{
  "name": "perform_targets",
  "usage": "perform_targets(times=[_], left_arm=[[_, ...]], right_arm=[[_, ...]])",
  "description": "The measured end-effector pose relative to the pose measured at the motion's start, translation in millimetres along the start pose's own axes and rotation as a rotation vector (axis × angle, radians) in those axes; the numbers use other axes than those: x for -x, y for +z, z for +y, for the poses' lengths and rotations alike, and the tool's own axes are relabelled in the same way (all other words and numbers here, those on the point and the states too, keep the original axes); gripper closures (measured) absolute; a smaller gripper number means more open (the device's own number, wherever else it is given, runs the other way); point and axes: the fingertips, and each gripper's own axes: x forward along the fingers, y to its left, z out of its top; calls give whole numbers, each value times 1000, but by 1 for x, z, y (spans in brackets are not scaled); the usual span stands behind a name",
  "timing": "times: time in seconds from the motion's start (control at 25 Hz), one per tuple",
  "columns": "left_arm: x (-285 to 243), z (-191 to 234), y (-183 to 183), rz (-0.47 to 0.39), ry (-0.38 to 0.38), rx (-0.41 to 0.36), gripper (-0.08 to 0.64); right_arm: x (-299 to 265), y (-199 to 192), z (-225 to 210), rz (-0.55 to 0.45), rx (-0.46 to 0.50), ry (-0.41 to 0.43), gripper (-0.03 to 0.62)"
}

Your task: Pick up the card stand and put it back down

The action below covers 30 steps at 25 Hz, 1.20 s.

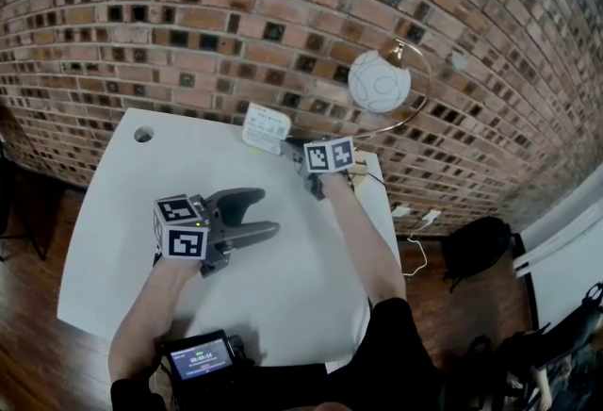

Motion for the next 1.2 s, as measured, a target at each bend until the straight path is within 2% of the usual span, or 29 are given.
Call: perform_targets(times=[0.32, 1.2], left_arm=[[2, 0, 2, -8, 5, 12, 198], [-1, 0, -3, 10, -3, 13, 198]], right_arm=[[0, 5, -15, -20, -58, -65, 485], [1, 3, -11, -37, -90, -34, 485]])
